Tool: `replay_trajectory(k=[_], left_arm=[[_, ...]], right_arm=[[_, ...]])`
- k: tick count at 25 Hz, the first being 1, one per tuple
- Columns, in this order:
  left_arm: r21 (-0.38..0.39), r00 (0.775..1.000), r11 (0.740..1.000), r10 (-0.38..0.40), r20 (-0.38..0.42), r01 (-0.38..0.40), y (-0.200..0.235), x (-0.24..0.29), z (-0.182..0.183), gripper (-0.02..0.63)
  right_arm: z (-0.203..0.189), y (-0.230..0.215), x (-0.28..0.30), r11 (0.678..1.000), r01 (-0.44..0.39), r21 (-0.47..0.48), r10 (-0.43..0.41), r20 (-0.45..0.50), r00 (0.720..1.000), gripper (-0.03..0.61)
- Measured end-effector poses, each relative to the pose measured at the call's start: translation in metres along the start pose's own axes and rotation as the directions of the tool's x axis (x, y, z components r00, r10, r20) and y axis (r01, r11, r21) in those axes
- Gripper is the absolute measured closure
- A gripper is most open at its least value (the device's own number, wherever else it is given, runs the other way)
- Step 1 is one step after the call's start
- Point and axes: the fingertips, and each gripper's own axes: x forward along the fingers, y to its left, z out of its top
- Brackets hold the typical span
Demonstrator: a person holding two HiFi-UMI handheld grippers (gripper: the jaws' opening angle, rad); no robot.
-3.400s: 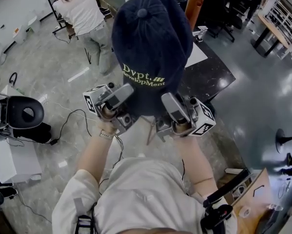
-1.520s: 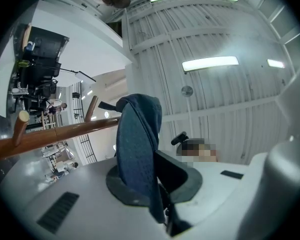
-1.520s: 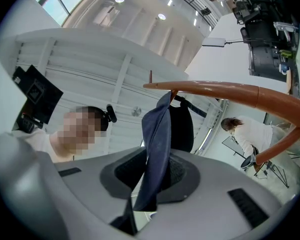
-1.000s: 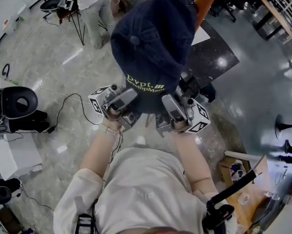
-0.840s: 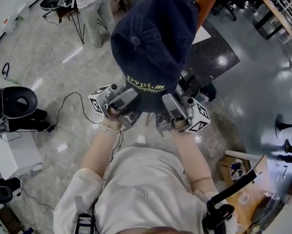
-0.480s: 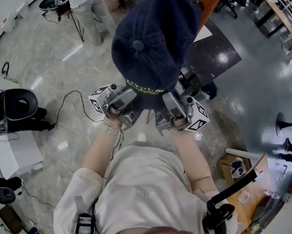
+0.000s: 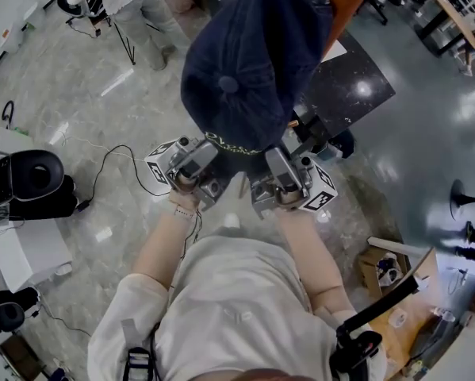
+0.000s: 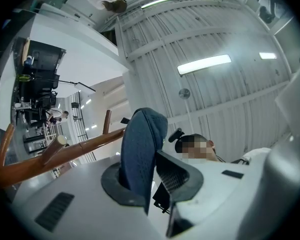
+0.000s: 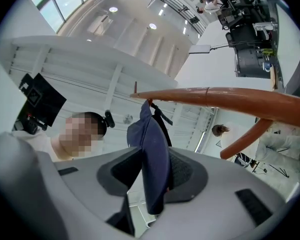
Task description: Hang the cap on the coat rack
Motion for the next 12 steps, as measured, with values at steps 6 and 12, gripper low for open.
replay_trajectory(k=[6, 12], left_arm=[[0.022, 1.000, 1.000, 0.010, 0.028, -0.011, 0.008, -0.011, 0.004, 0.554], [-0.005, 0.994, 0.999, 0.052, 0.099, -0.052, 0.021, -0.035, 0.010, 0.540]], right_arm=[[0.000, -0.009, -0.010, 0.999, 0.019, 0.033, -0.020, 0.028, 0.999, 0.465], [-0.002, -0.025, -0.031, 0.994, 0.078, 0.080, -0.083, 0.064, 0.994, 0.465]])
